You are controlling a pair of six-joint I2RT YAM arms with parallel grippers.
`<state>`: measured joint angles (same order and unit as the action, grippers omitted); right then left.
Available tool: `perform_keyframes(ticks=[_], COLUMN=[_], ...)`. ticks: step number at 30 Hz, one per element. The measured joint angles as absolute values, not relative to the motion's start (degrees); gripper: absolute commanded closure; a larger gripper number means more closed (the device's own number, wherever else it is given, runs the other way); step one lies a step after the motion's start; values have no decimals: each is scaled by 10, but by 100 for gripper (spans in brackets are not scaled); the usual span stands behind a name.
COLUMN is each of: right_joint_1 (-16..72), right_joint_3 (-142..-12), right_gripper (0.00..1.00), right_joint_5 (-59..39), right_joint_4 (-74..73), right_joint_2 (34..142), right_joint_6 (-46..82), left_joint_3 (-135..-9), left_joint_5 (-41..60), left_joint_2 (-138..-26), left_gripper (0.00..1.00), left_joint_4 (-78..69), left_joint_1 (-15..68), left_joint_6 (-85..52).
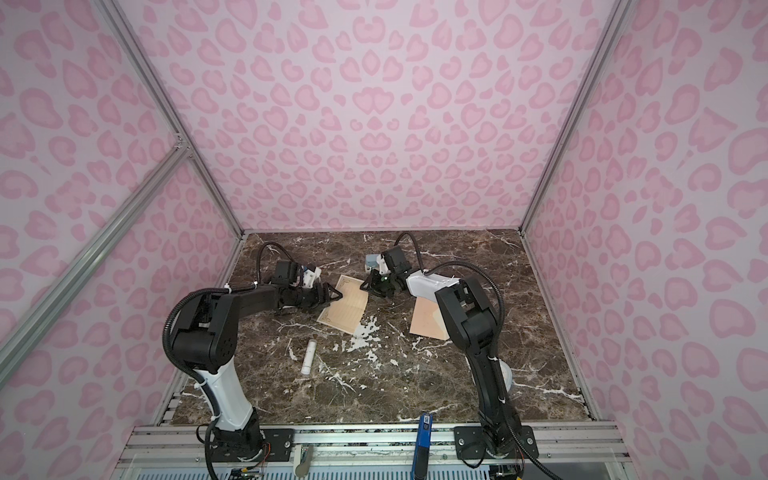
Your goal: Place the letter into the envelope and seal it
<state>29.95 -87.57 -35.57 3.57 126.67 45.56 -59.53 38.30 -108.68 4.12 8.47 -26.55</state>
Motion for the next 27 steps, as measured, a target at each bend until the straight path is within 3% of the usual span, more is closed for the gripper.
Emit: perform_keyframes(ticks=[6, 10, 15, 27], right_joint_1=[303, 304, 306, 306], right_joint_3=[-876, -876, -876, -810], right_gripper=[95, 99, 100, 100], right_joint_5=[-354, -351, -344, -310], right_joint_4=[32, 33, 61, 184], right_joint_2=[1265, 1252, 1207, 1014], right_joint_6=[452, 442, 406, 257], left_joint_3=[-593, -587, -572, -536], left_joint_5=[372, 367, 364, 314], left_joint_2=[-1077, -1061, -998, -710], left_gripper=[26, 27, 25, 16], left_joint_4=[56, 76, 92, 128], left_joint_1=[86, 88, 90, 127], left_joint_6=[-270, -274, -279, -269])
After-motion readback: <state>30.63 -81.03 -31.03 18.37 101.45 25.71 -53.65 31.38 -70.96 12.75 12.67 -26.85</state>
